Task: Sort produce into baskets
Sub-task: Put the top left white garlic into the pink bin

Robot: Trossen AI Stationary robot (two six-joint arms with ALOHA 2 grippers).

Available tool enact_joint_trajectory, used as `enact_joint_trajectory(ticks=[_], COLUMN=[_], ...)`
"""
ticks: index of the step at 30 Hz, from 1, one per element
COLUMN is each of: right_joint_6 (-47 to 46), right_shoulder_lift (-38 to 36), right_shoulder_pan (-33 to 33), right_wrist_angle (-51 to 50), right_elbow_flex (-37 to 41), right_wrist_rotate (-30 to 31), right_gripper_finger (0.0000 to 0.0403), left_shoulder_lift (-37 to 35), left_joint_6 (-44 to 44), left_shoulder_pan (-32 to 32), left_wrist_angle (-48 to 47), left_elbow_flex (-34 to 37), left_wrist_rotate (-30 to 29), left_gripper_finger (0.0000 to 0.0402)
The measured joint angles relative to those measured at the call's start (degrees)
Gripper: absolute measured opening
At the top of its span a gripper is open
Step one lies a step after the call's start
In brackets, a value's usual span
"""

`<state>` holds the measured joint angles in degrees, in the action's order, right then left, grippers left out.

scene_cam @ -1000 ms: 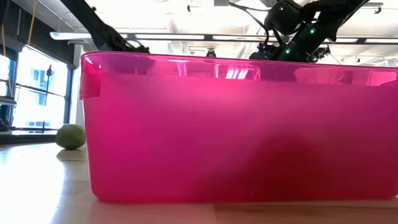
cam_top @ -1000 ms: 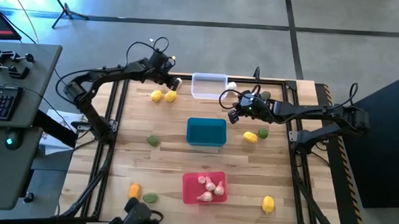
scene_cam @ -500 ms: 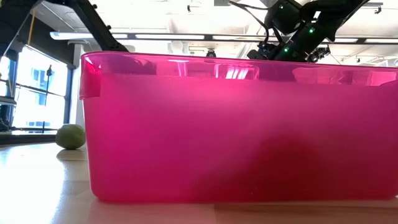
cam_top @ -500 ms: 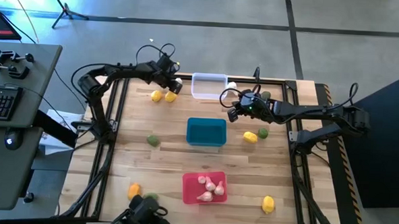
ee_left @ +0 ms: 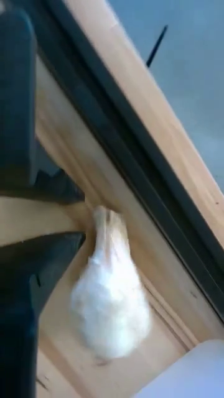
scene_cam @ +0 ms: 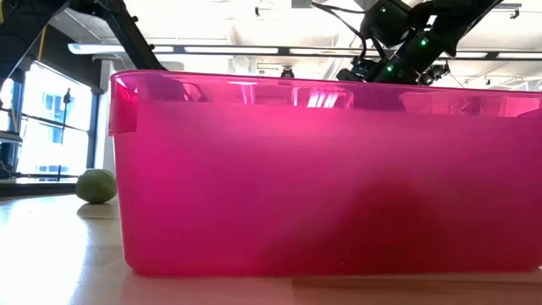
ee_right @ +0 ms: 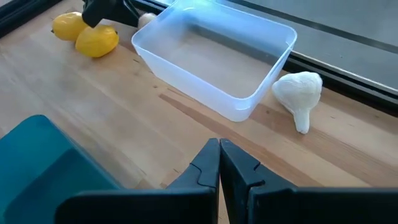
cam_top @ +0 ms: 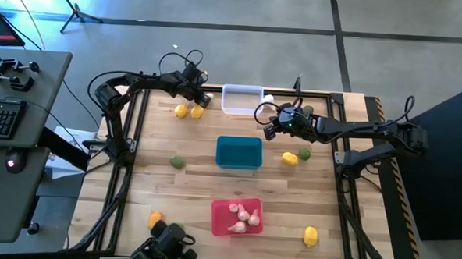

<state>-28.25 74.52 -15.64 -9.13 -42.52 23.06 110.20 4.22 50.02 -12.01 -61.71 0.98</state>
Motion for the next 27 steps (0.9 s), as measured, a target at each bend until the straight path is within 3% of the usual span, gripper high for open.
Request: enact_joint_trajectory(ticks=[4, 10, 15, 20, 27], right_joint_6=[0.0, 0.1, 0.2, 0.2, 0.2], right_shoulder_lift=[0.0, 0.0, 0.0, 0.0, 0.0], right_shoulder_pan=[0.0, 0.0, 0.0, 0.0, 0.0], right_wrist_angle=[0.0, 0.0, -0.1, -0.1, -1.4], right_elbow_flex=[0.0, 0.0, 0.0, 0.0, 0.0], right_wrist_rotate=[0.8, 0.8, 0.7, 0.7, -0.1], right_gripper_finger=[0.0, 0.0, 0.0, 0.0, 0.0], left_shoulder_lift=[0.0, -1.8, -5.2, -8.5, -9.1], left_joint_6=[-4.7, -9.2, -19.7, -31.2, -39.5], left_shoulder_pan=[0.0, 0.2, 0.1, -1.1, -3.4], left_wrist_angle=[0.7, 0.8, -1.8, -4.6, -6.7], left_elbow_flex=[0.0, 0.2, 0.1, 0.1, 0.1], left_wrist_rotate=[-0.2, -0.1, 9.0, 9.9, 10.4], left_gripper_finger=[0.001, 0.0001, 0.0002, 0.0036, 0.0136])
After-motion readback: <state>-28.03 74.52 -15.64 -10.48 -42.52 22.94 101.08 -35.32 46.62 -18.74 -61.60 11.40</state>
